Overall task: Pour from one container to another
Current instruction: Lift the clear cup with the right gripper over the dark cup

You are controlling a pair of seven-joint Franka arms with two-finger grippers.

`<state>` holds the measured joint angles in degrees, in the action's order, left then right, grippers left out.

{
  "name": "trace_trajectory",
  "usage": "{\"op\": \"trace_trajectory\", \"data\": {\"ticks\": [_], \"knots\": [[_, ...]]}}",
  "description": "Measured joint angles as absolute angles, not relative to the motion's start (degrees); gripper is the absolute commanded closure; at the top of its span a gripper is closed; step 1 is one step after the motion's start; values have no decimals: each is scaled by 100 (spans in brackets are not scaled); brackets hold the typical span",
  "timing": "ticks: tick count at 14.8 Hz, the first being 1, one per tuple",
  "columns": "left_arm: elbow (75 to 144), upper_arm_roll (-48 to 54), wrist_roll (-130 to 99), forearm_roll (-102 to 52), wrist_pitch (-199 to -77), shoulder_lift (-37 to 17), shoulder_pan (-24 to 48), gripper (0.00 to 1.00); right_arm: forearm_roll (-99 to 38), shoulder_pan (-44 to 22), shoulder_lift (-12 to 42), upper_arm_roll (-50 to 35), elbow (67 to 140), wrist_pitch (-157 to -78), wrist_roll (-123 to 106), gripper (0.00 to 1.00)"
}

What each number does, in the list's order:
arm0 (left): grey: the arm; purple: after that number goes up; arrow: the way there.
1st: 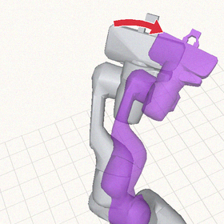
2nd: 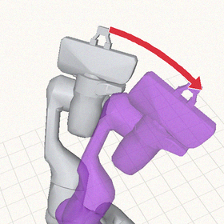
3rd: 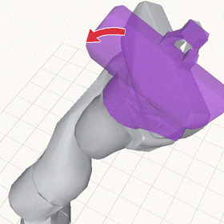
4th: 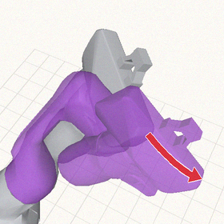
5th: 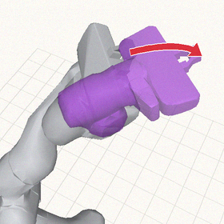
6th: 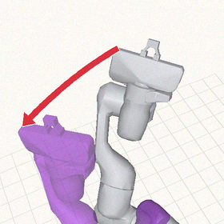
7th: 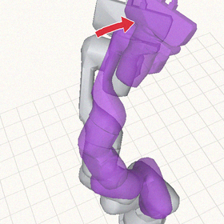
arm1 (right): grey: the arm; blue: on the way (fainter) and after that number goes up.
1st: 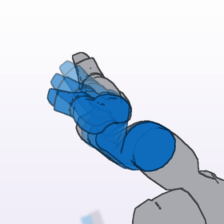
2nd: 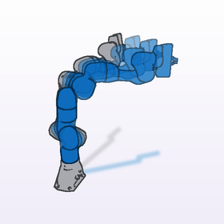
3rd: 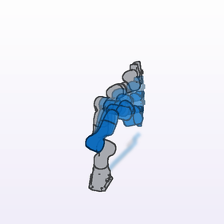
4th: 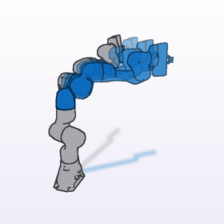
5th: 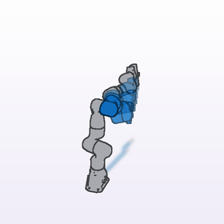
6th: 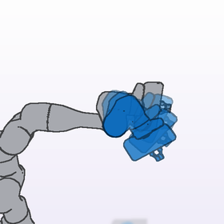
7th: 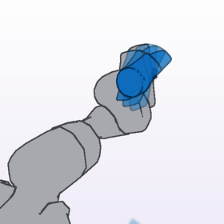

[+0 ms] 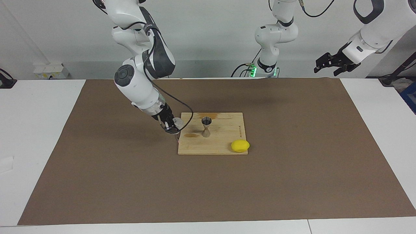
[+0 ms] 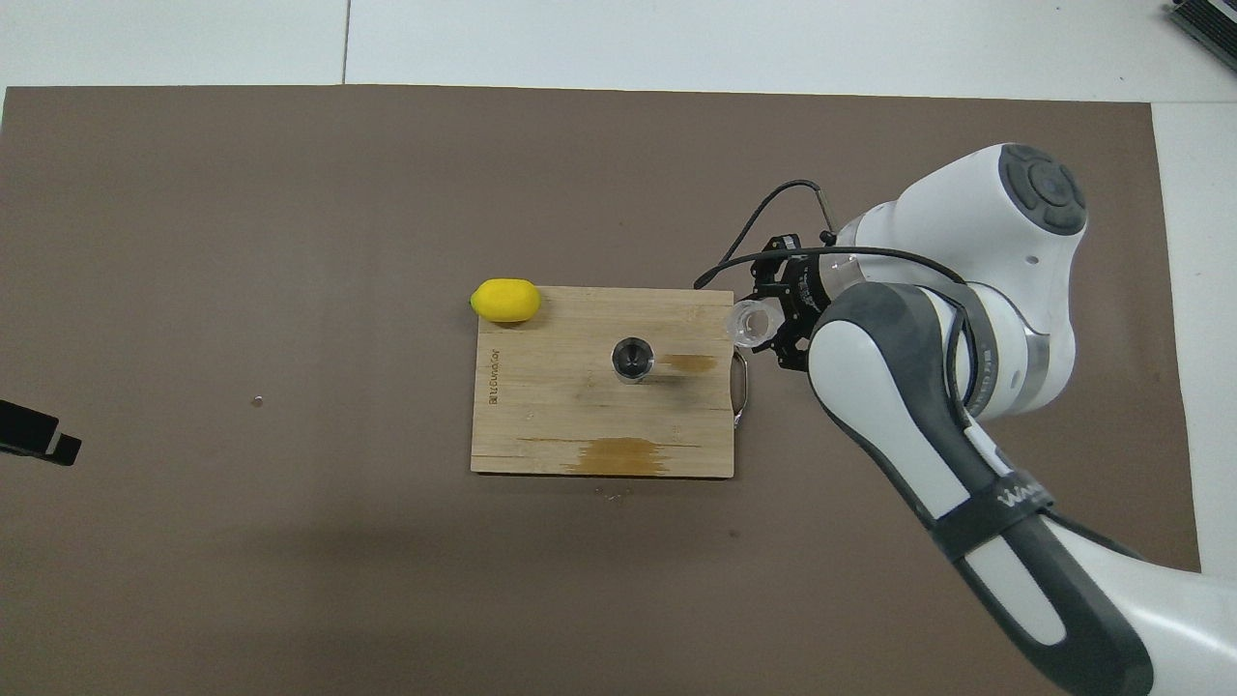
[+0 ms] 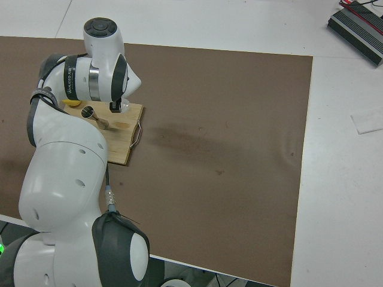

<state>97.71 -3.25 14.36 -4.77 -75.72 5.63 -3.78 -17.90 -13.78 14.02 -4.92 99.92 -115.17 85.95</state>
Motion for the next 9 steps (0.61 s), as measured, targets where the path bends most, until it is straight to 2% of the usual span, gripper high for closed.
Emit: {"op": "trace_trajectory", "data": {"ticks": [9], "knots": [[9770, -265, 864, 41, -8720, 556, -272, 0, -628, -2211, 1547, -498, 9508, -11175, 9546, 100]]}}
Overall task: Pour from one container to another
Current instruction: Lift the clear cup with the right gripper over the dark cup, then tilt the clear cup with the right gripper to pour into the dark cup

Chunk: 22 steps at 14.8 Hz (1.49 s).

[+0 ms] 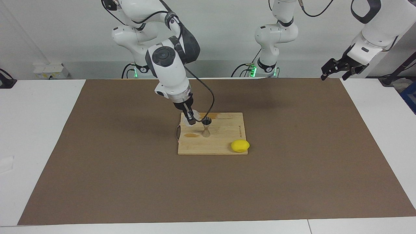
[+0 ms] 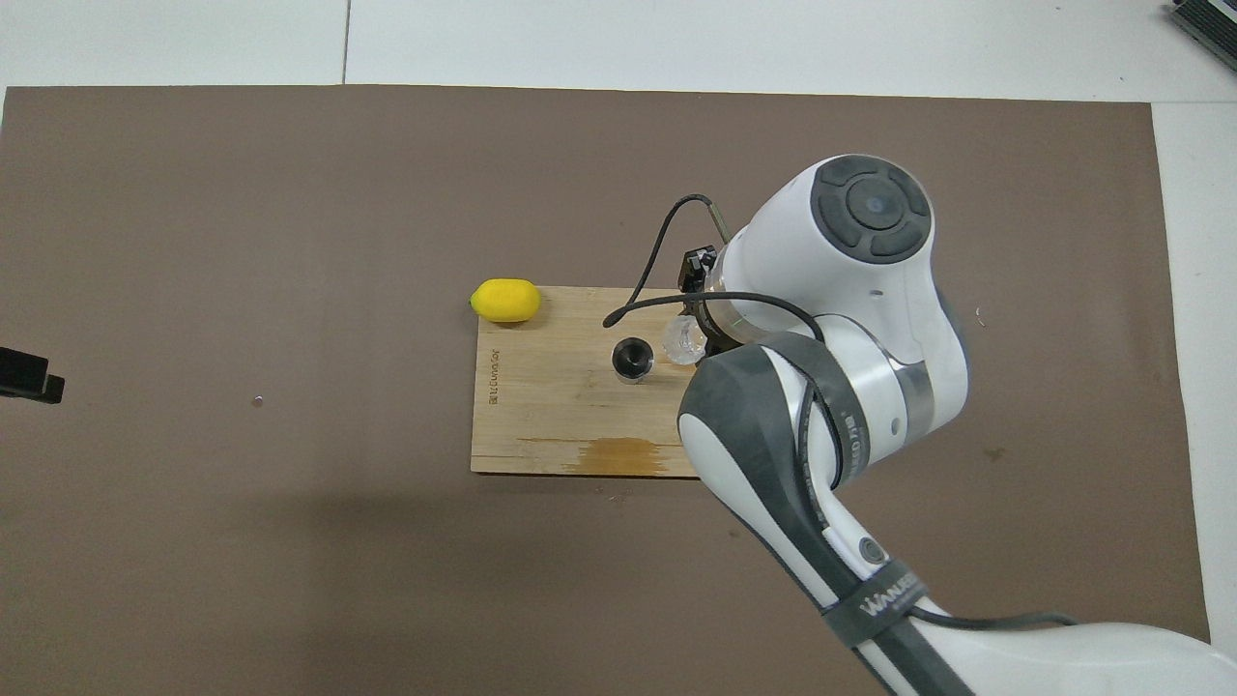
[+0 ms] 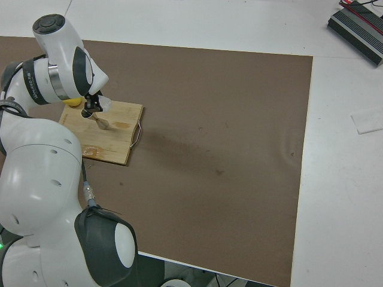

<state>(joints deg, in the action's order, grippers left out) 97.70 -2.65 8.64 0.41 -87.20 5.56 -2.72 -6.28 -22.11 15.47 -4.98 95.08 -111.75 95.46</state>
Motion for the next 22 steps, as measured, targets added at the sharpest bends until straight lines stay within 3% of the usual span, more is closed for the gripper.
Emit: {"op": "trace_trajectory", "data": {"ticks": [9, 22], "knots": [[9183, -299, 766, 103, -8913, -19, -115, 0, 528, -2745, 1573, -496, 9443, -11091, 9641, 100], [9223, -318, 112, 105, -8920, -32, 171, 0, 1733, -3075, 1807, -498, 9501, -11663, 9662, 100]]}}
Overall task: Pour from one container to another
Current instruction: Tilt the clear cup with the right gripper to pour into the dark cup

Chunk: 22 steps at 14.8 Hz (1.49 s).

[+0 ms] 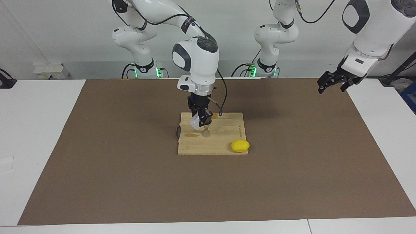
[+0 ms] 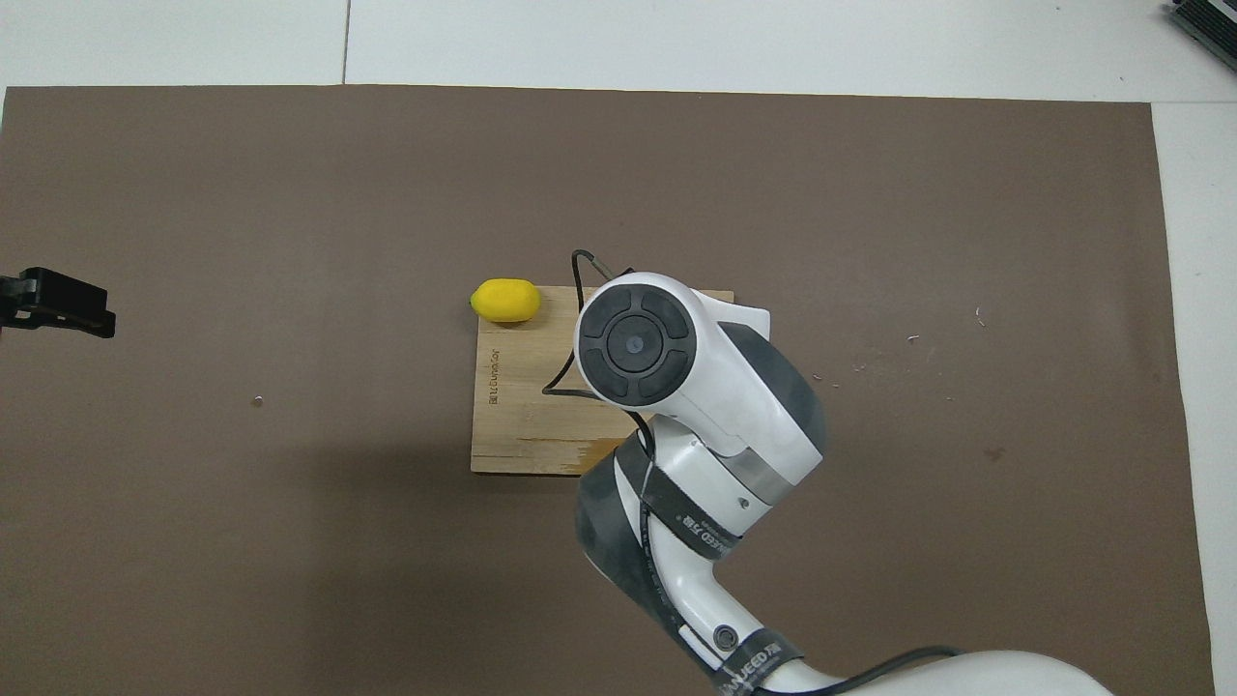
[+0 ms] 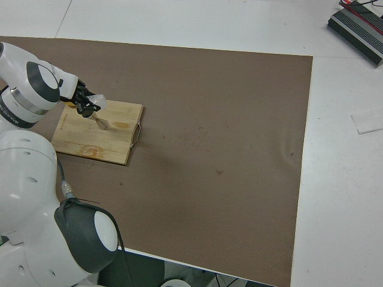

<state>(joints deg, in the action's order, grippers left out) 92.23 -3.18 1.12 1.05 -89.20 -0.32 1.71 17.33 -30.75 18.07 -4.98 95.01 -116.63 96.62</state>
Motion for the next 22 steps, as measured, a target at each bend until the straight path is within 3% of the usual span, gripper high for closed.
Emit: {"op": "trace_trajectory", "data": {"ticks": [22], "knots": [[9276, -354, -136, 107, -8909, -8, 168, 0, 3461, -3517, 1683, -500, 9787, -11726, 9662, 100]]}}
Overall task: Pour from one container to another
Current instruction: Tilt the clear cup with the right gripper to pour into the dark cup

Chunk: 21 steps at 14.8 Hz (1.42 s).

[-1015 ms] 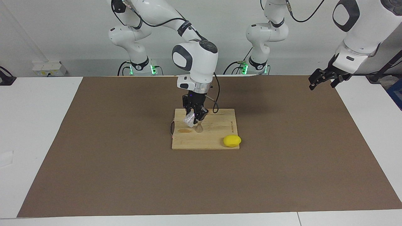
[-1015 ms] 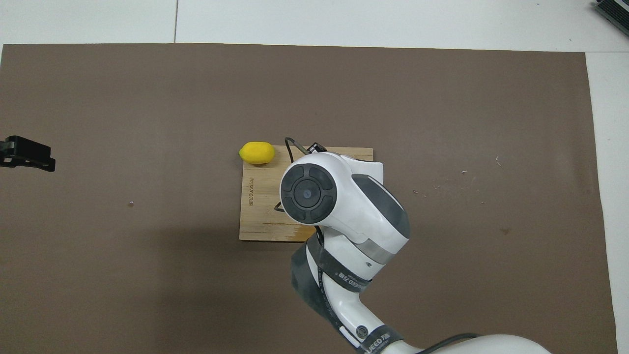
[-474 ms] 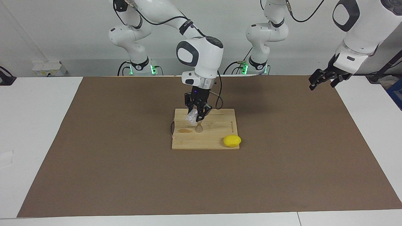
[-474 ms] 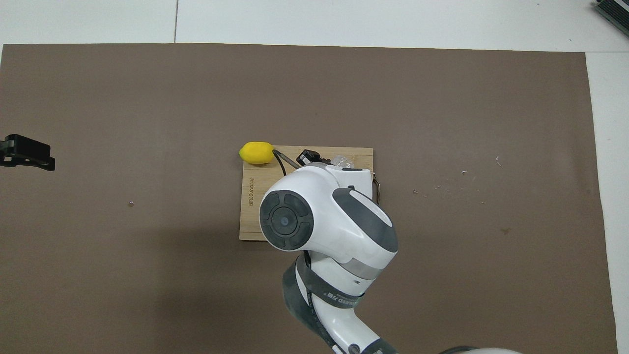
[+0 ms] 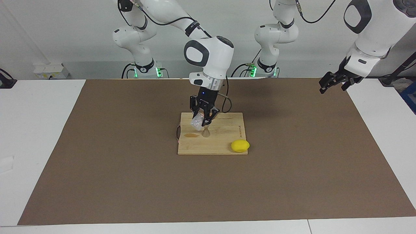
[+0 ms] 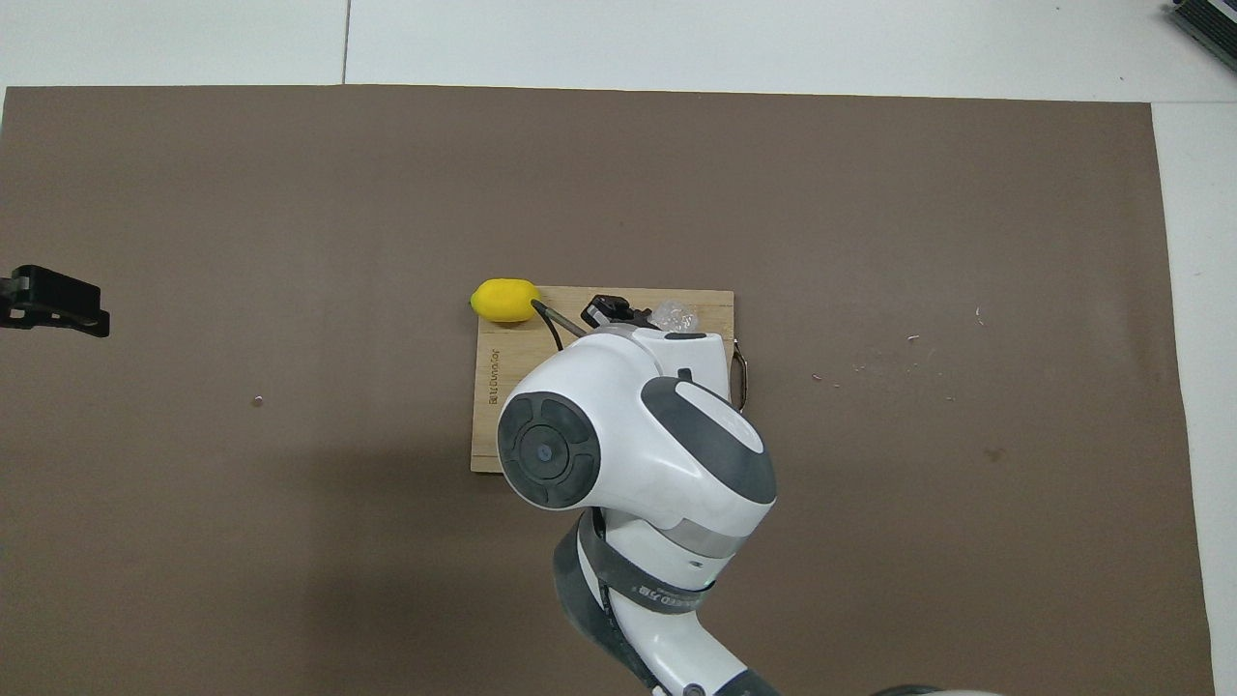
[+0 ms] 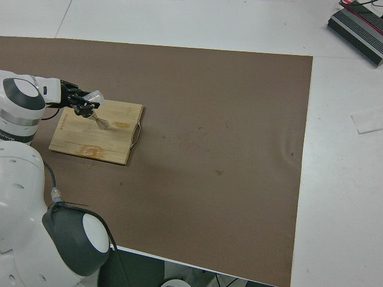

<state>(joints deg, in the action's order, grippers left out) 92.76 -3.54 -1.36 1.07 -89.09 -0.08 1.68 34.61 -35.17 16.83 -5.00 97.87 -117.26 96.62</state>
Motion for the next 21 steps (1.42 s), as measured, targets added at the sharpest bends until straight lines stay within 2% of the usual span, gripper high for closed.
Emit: {"op": "trace_trajectory", "data": {"ticks": [21], "knots": [[9326, -354, -224, 23, -8914, 59, 168, 0, 4089, -3618, 1486, -576, 10147, -11822, 9662, 100]]}}
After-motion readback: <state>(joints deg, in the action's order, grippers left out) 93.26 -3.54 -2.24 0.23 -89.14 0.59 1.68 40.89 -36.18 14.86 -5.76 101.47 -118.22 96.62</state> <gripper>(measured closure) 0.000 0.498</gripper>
